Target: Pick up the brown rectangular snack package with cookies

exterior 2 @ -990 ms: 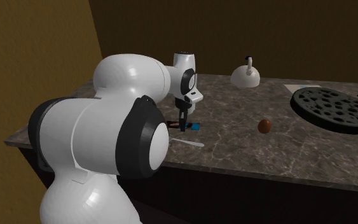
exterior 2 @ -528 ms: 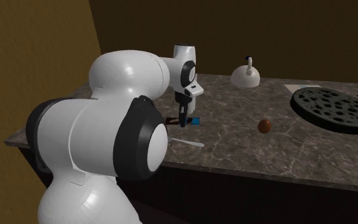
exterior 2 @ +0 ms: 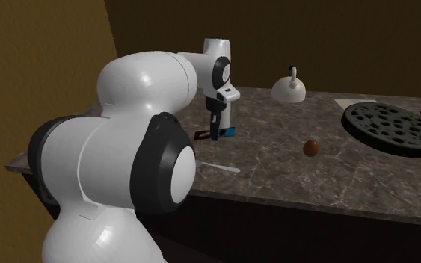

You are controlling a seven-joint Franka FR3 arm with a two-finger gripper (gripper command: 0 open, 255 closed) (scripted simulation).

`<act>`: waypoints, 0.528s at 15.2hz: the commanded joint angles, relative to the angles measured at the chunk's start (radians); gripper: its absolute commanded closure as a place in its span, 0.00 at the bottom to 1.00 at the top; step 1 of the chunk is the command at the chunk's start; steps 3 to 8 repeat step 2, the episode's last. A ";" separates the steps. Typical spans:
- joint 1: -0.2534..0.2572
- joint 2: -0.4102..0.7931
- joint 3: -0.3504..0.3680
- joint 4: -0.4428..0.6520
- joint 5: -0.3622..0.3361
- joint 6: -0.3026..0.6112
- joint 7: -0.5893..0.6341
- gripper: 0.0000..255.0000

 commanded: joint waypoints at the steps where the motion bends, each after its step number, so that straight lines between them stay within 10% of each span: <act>1: -0.001 0.003 -0.001 0.020 -0.001 -0.018 0.000 1.00; 8: -0.001 0.003 -0.001 0.020 -0.001 -0.018 0.000 1.00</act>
